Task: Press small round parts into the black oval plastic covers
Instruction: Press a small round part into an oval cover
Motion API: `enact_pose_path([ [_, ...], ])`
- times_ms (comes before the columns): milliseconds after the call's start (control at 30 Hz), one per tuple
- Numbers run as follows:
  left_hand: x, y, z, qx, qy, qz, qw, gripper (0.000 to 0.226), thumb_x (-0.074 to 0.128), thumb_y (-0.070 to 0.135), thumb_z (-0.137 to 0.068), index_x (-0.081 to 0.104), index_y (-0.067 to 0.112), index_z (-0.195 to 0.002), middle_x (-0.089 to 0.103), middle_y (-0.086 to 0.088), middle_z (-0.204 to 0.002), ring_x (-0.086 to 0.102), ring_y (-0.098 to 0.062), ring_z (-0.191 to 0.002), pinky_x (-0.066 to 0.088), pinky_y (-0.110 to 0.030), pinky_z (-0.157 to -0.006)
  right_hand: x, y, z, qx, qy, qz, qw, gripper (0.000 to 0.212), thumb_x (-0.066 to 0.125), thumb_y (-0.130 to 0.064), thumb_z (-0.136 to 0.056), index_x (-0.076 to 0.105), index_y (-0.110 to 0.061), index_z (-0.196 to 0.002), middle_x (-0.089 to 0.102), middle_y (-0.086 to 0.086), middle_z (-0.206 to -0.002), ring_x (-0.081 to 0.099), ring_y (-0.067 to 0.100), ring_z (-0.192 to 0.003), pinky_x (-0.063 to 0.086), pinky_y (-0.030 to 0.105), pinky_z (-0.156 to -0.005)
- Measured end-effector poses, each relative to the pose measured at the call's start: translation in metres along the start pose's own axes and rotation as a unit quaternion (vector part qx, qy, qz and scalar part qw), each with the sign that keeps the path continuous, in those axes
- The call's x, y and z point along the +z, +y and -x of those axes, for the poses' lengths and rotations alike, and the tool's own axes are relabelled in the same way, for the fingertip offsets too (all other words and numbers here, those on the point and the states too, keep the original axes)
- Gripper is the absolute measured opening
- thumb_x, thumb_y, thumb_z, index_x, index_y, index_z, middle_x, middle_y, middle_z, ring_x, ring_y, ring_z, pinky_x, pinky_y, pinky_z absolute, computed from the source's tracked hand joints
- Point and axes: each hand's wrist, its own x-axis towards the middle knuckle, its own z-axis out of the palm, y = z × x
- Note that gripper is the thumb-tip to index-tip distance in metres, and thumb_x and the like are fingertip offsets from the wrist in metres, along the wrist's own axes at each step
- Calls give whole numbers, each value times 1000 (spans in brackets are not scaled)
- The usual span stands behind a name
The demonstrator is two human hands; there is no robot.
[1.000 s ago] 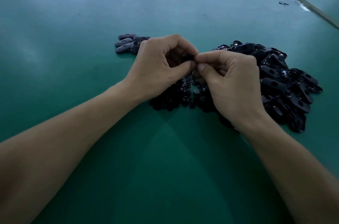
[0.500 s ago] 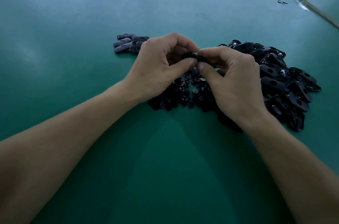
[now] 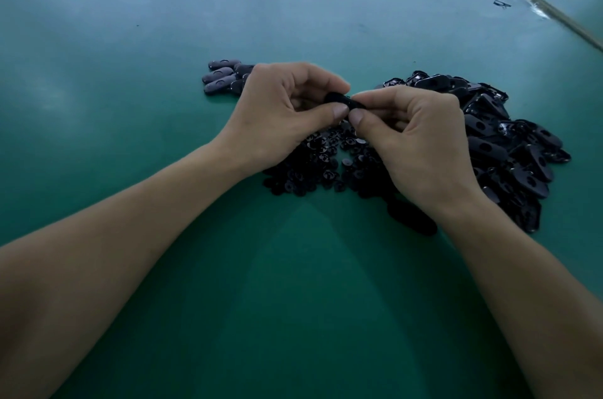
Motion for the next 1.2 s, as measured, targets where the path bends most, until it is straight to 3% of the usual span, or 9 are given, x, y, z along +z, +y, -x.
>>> enact_pose_path([
  [400,-1,-1,0,-11,-6,6,1000,23,76,-1,-84,71,14,-100,75,-2,-89,71,-8,-82,59,-26,-84,-1,-1,0,-9,-1,13,1000,13,74,-13,-87,76,-17,-99,72,-17,-84,69,-5,-77,54,14,-75],
  [533,-1,0,0,-6,-2,-11,1000,22,77,-1,-83,72,15,-98,75,1,-86,70,-5,-78,58,-23,-80,-1,-4,1,-1,-5,36,999,9,73,-16,-88,74,-23,-93,72,-17,-83,69,-3,-77,56,20,-76],
  [733,1,0,0,-5,10,-14,1000,22,79,1,-81,73,18,-93,75,3,-82,71,-6,-74,60,-25,-78,4,-8,2,12,12,63,998,12,67,-18,-88,65,-29,-84,68,-14,-73,64,4,-70,52,18,-65],
  [1067,-1,1,2,13,35,-38,999,22,80,5,-77,73,24,-85,75,7,-78,69,-5,-68,57,-21,-69,4,-7,3,14,2,43,999,15,69,-11,-90,75,-20,-100,73,-13,-87,68,-3,-80,56,22,-80],
  [1200,-1,-4,-2,22,115,-71,991,20,77,7,-80,71,25,-86,71,13,-75,65,3,-66,51,-15,-66,6,-11,7,7,7,125,992,33,59,-8,-92,70,-18,-120,73,-7,-98,68,4,-92,50,18,-93],
])
